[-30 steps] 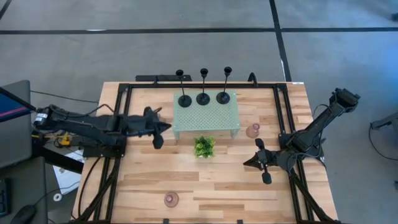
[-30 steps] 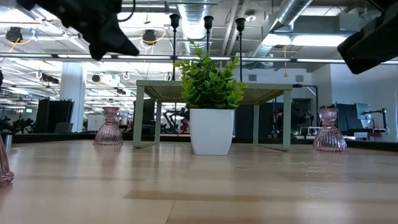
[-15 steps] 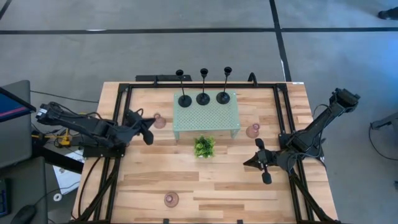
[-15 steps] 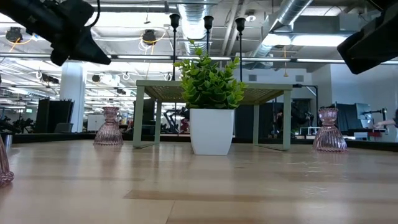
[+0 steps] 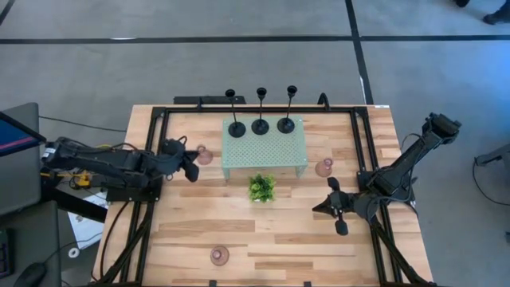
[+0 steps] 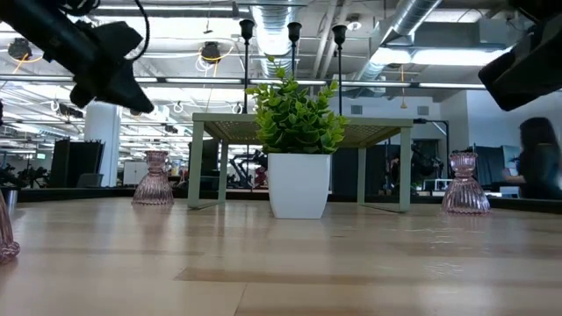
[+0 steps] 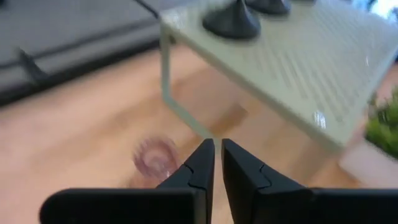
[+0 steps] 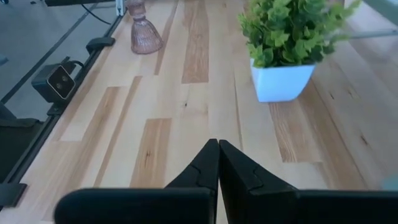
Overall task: Pick & Place candle stick holders
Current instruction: Put the top pink glass candle holder on the shelf
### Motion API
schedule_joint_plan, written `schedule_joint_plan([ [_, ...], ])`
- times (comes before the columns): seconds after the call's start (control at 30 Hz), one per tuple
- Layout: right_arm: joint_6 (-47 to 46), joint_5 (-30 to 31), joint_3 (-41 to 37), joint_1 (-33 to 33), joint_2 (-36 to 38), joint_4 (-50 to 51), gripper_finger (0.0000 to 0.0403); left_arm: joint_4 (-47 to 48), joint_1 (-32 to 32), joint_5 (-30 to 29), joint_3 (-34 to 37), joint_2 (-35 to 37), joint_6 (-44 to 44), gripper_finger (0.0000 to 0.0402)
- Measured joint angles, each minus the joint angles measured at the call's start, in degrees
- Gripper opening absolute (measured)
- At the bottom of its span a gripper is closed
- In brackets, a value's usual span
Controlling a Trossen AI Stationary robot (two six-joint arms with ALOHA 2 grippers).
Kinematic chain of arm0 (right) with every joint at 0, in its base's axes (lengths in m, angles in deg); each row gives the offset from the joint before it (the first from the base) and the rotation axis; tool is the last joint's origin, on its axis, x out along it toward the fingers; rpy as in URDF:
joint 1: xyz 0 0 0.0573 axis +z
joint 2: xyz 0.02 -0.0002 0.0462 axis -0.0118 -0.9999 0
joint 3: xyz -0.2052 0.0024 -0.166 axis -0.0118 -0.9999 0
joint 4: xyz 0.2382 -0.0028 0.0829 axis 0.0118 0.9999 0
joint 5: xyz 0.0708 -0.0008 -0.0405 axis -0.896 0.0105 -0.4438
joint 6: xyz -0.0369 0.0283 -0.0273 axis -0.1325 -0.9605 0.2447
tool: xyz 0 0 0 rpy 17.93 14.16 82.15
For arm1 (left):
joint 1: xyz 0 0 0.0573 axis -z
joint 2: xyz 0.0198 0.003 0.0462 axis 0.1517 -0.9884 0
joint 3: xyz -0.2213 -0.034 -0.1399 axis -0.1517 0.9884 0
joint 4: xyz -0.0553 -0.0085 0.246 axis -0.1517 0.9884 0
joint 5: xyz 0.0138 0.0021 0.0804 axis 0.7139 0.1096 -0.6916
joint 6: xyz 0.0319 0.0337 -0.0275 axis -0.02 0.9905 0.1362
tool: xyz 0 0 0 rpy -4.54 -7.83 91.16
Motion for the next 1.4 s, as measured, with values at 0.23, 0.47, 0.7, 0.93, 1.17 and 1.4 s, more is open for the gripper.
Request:
schedule_joint_plan([
  [0.23,-0.64,0.0,0.0,0.0,0.0,0.62,0.0,-0.23,0.94,3.53,4.18,-5.35,-1.32,0.0014],
  [0.47,-0.65,0.0,0.0,-0.1,0.0,0.58,0.0,-3.02,9.97,-9.8,10.0,-8.26,-9.89,0.0003],
  [0.7,-0.63,0.02,0.0,-2.18,0.0,0.6,0.0,-12.02,23.4,-26.16,14.46,-11.24,-16.55,0.0002],
  [0.93,-0.63,0.0,0.0,-2.84,0.0,1.38,0.0,-13.56,28.72,-29.34,17.0,-17.6,-24.86,0.0002],
  [1.17,-0.63,0.0,0.0,-2.83,0.0,1.47,0.0,-18.64,28.92,-29.44,17.01,-24.21,-25.46,0.0002],
  [1.4,-0.61,0.0,0.0,-2.82,0.0,1.56,0.0,-20.02,28.84,-29.41,17.01,-27.44,-25.44,0.0008],
])
